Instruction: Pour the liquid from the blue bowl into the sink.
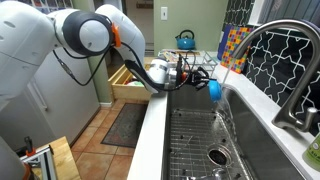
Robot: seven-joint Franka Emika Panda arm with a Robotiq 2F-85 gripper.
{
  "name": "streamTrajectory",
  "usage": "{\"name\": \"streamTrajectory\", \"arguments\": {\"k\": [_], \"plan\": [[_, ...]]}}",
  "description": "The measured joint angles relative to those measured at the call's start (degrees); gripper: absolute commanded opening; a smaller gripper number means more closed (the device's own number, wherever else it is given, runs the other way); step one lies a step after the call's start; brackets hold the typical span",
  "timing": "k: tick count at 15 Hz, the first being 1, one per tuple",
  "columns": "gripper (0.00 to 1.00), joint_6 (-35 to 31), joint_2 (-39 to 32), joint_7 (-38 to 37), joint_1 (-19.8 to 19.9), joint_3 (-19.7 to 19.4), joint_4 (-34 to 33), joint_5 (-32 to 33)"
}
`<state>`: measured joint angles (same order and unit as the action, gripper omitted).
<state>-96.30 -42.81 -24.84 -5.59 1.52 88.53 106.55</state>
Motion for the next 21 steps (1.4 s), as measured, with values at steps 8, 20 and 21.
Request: {"name": "streamTrajectory", "arguments": {"k": [8,20,21], "plan": [[0.04,1.34,-0.21,0.12,0.01,-0.25,-0.02,0.65],[0.04,5.64,-0.51,-1.01,0.01,0.64,-3.04,-6.17],[0.04,5.97,-0.6,-1.26,0.01,0.68,-3.43,-7.02]]}}
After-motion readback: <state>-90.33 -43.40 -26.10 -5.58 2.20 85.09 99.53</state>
